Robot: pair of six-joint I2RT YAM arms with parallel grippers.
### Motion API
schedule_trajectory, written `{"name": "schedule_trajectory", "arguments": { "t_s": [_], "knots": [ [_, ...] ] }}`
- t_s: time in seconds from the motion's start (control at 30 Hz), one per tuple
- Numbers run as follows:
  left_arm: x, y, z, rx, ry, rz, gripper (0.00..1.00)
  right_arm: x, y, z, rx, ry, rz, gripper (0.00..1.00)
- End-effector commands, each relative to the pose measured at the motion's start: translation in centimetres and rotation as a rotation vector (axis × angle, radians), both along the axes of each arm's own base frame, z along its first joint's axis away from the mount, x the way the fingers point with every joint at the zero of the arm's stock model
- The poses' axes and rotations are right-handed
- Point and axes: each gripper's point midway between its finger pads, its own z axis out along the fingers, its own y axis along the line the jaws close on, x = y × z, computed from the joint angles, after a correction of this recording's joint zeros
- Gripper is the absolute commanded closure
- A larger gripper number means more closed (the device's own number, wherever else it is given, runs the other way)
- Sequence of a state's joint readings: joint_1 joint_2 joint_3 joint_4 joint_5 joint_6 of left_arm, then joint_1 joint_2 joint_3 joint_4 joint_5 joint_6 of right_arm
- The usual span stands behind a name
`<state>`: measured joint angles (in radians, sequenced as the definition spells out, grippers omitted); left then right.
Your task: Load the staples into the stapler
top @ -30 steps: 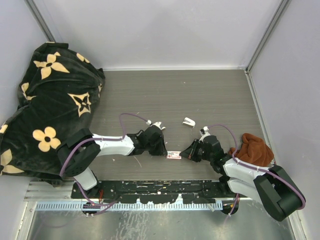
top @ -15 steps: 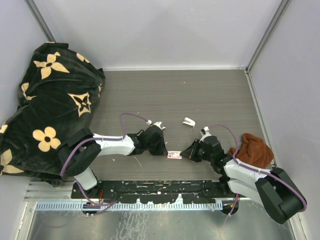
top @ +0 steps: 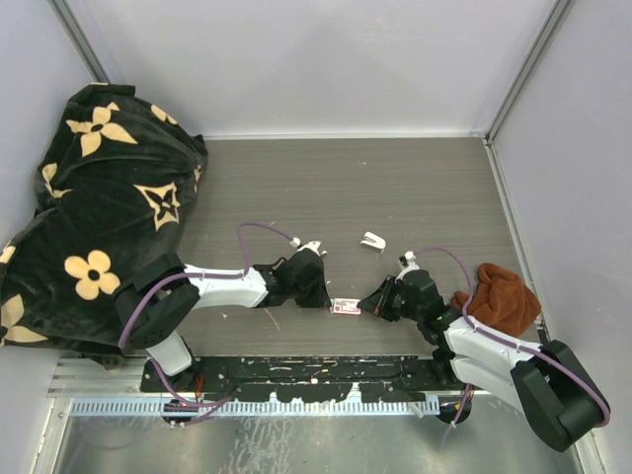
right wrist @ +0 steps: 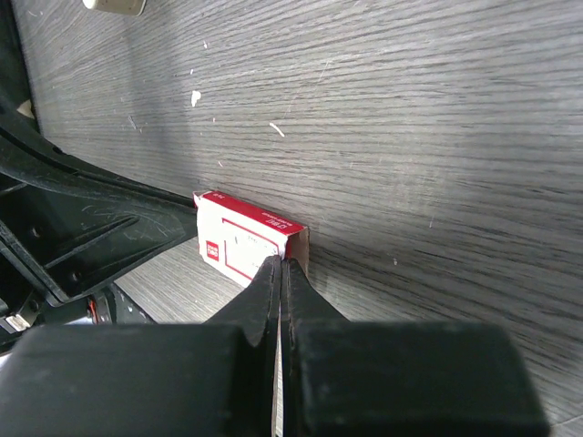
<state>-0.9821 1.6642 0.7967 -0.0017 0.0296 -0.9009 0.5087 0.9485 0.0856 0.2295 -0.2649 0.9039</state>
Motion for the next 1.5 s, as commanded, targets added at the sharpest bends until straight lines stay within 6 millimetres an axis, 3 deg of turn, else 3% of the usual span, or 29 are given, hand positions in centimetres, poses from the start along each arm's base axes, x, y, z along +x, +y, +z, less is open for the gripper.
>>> {"name": "schedule_trajectory", "arguments": {
  "t_s": [0.0,1.47],
  "knots": [
    [0.0,1.4,-0.5,0.074,-0.009,0.004,1.0,0.5,-0.9,-0.5,-0.043,-0.002,-0.049,1.0],
    [-0.3,3.7,-0.2,0.134,-0.044,0.009,1.0,0.5,-1.5,-0.8,-0.075,0.014,-0.072,0.99]
  ]
}}
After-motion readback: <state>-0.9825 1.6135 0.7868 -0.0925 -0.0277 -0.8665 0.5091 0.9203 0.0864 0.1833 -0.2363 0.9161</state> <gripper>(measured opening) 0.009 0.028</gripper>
